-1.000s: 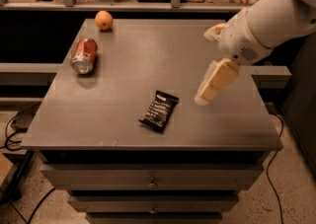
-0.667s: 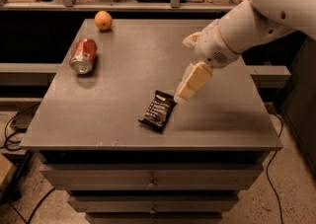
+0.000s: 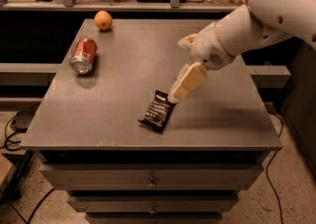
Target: Pick coke can
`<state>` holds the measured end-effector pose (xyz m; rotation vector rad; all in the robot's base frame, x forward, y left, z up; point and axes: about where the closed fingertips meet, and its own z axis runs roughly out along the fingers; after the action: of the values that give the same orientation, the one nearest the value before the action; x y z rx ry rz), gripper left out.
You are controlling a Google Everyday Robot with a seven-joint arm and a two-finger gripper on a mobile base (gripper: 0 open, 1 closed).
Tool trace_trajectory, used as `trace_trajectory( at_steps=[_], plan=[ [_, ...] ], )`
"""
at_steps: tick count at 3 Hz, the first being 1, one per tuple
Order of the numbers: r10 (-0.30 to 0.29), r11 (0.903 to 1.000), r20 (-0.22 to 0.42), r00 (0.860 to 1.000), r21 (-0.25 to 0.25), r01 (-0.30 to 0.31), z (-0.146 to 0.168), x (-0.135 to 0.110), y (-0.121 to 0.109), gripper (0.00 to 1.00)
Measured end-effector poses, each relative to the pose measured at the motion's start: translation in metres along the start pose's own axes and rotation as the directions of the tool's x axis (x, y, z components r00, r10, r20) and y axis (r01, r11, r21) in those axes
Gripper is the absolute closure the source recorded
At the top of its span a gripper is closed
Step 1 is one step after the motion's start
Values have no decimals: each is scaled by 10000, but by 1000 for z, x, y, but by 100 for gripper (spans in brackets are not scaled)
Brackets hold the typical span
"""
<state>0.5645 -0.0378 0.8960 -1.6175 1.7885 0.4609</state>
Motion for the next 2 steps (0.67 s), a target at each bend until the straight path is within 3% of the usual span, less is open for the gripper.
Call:
trace_trajectory(
  at_steps=[1, 2],
  plan=[
    [115, 9997, 1056, 9943, -212, -93, 18, -32, -5, 0],
    [42, 9960, 1954, 9807, -885, 134, 62, -74, -14, 0]
  ],
)
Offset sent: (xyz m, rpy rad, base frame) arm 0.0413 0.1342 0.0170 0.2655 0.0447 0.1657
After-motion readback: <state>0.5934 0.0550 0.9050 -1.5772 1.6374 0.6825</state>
